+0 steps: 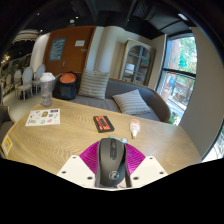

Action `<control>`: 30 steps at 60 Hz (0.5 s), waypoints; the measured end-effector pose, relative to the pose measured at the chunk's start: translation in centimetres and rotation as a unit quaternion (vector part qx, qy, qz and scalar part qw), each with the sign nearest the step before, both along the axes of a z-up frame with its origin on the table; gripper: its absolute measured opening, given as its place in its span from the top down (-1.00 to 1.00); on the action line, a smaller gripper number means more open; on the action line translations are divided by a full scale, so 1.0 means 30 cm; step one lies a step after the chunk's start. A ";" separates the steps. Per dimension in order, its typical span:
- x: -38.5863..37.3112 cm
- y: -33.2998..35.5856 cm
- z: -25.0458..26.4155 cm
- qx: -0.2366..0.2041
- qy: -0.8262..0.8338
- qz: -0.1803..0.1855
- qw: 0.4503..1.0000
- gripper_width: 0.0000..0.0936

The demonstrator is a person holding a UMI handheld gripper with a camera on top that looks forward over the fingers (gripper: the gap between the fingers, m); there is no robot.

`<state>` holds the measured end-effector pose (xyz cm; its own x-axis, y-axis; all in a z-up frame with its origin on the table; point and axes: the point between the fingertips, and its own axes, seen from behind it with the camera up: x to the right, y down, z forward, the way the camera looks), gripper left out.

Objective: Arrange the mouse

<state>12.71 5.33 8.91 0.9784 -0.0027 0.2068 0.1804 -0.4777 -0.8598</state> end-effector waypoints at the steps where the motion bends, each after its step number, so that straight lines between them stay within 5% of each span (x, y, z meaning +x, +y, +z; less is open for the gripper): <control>1: 0.031 -0.020 -0.024 -0.007 -0.007 -0.007 1.000 0.26; 12: 0.285 -0.169 -0.289 -0.080 -0.015 -0.062 0.995 0.25; 19: 0.318 -0.182 -0.323 -0.084 0.001 -0.059 0.995 -0.03; 24: 0.336 -0.220 -0.292 -0.080 0.015 -0.062 0.995 -0.88; 30: 0.324 -0.293 -0.209 -0.044 0.016 -0.041 0.998 -0.82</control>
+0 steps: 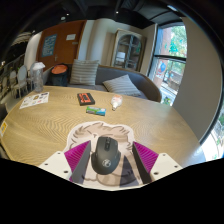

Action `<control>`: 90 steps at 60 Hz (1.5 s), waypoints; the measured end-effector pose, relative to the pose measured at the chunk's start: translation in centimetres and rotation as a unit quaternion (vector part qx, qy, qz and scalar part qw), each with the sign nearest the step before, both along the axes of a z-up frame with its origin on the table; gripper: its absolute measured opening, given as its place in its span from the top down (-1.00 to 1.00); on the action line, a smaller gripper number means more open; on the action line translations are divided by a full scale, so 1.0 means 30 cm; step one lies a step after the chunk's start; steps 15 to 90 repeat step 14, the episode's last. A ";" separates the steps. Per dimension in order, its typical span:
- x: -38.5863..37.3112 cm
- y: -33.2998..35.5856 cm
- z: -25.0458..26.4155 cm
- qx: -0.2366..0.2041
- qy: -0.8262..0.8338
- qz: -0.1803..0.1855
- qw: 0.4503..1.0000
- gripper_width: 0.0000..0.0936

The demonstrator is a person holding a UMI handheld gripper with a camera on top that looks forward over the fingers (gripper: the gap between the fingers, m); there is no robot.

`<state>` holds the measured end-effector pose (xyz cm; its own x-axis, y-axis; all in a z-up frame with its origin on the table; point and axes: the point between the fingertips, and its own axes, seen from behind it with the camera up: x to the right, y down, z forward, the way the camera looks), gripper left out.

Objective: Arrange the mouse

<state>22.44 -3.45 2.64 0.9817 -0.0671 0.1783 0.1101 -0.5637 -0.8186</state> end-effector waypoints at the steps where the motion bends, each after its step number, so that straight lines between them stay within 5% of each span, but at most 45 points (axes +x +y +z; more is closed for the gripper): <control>1: -0.001 -0.020 0.012 0.005 0.000 0.002 1.000 -0.82; 14: -0.034 -0.380 0.126 0.074 0.034 0.032 0.996 -0.82; 90: -0.034 -0.380 0.126 0.074 0.034 0.032 0.996 -0.82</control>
